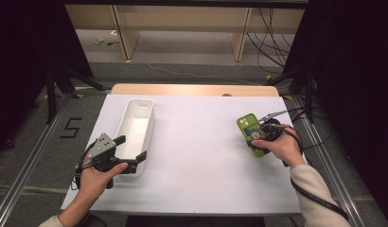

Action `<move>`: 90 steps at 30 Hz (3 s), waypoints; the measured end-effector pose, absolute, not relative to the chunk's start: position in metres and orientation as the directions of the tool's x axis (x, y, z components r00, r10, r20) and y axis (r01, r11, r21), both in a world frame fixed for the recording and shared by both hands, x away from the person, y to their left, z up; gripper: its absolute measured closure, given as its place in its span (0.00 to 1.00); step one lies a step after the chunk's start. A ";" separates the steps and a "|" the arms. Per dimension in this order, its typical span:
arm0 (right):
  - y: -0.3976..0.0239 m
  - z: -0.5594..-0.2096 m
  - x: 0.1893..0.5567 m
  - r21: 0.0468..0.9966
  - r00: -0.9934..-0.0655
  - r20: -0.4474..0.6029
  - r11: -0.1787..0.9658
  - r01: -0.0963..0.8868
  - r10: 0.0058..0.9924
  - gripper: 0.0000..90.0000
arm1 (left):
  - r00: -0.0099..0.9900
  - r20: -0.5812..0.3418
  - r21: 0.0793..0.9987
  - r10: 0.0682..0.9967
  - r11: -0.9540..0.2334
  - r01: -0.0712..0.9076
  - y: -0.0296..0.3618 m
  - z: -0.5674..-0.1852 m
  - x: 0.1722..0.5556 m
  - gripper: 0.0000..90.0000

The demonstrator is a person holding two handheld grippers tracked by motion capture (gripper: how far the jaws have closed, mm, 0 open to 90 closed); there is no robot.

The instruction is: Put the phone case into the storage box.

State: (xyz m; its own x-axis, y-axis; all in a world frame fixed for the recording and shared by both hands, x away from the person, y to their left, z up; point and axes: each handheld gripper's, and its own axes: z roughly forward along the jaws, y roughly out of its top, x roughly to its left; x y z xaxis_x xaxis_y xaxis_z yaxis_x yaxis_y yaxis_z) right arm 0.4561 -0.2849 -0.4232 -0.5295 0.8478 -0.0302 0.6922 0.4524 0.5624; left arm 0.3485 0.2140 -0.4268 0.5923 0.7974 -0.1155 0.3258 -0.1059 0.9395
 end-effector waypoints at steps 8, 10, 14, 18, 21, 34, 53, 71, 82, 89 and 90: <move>-0.277 -0.421 0.453 0.626 -0.558 -0.014 0.442 0.643 0.830 0.18 | 0.592 -0.115 0.940 0.798 -0.105 0.324 0.214 -0.427 0.348 0.00; -0.275 -0.421 0.452 0.633 -0.567 -0.014 0.446 0.632 0.824 0.18 | 0.593 -0.115 0.940 0.797 -0.105 0.324 0.214 -0.427 0.348 0.00; -0.270 -0.424 0.450 0.643 -0.604 -0.003 0.464 0.609 0.797 0.18 | 0.593 -0.116 0.940 0.797 -0.105 0.325 0.214 -0.427 0.348 0.00; -0.265 -0.425 0.448 0.657 -0.626 0.000 0.473 0.588 0.779 0.18 | 0.592 -0.116 0.940 0.798 -0.104 0.325 0.214 -0.427 0.348 0.00; -0.262 -0.426 0.447 0.681 -0.639 0.001 0.468 0.563 0.769 0.18 | 0.591 -0.117 0.940 0.798 -0.102 0.324 0.214 -0.427 0.348 0.00; -0.252 -0.422 0.440 0.780 -0.665 0.012 0.409 0.473 0.746 0.18 | 0.590 -0.117 0.940 0.799 -0.102 0.326 0.214 -0.427 0.348 0.00; -0.237 -0.424 0.430 0.827 -0.675 0.025 0.364 0.428 0.737 0.18 | 0.591 -0.117 0.944 0.798 -0.096 0.317 0.209 -0.422 0.349 0.00; -0.207 -0.421 0.415 0.867 -0.724 0.027 0.344 0.360 0.689 0.18 | 0.663 -0.135 0.951 0.737 -0.091 0.294 0.155 -0.397 0.370 0.06; -0.200 -0.422 0.411 0.877 -0.736 0.033 0.333 0.346 0.676 0.18 | 0.720 -0.162 0.942 0.675 -0.113 0.317 0.098 -0.391 0.395 0.11; -0.197 -0.422 0.409 0.884 -0.737 0.038 0.321 0.340 0.675 0.18 | 0.732 -0.173 0.935 0.659 -0.123 0.332 0.072 -0.390 0.405 0.17; -0.197 -0.422 0.409 0.884 -0.737 0.038 0.321 0.340 0.675 0.18 | 0.732 -0.173 0.935 0.659 -0.123 0.332 0.072 -0.390 0.405 0.17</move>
State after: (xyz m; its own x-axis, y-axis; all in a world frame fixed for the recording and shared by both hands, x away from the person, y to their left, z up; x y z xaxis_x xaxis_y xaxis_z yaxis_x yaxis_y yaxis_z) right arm 0.4094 -0.1966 -0.4221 -0.7368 0.6750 0.0384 0.3403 0.3211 0.8838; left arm 0.4054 0.0716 -0.3904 0.7323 0.6586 -0.1732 0.3318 -0.1230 0.9353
